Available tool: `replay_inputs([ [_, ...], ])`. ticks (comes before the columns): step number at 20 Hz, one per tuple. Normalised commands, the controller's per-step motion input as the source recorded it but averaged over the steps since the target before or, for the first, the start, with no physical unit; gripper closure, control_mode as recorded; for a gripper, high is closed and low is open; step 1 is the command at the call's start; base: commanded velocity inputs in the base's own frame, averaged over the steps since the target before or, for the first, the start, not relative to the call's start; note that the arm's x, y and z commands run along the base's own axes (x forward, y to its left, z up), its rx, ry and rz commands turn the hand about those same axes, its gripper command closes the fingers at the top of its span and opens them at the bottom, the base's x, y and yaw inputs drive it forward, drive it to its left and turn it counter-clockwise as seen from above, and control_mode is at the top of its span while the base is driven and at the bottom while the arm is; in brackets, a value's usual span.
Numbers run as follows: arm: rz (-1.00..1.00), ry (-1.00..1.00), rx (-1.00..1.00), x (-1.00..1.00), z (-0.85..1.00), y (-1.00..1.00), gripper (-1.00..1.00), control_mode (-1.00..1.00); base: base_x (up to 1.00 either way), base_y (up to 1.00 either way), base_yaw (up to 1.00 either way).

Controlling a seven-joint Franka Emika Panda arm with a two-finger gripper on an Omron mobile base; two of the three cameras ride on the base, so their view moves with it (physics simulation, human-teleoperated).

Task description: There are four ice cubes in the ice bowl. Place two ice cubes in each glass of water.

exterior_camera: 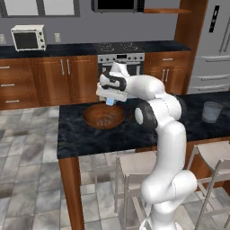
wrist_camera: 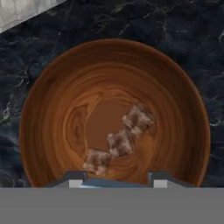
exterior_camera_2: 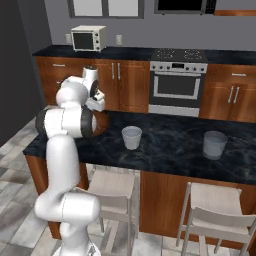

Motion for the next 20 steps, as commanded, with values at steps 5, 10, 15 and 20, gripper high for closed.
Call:
replay_inputs([
  [5, -0.17, -0.29, 0.01, -1.00, 0.28, -0.68, 1.00, -1.00, 0.00, 0.00, 0.00],
  [10, -0.15, -0.17, -0.12, -0.99, 0.32, -0.82, 1.00, -1.00, 0.00, 0.00, 0.00],
  [15, -0.07, 0.01, -0.04, -0.47, 0.64, -0.82, 1.00, -1.00, 0.00, 0.00, 0.00],
  [20, 0.00, 0.19, 0.00, 0.00, 0.67, -0.67, 1.00, -1.00, 0.00, 0.00, 0.00],
])
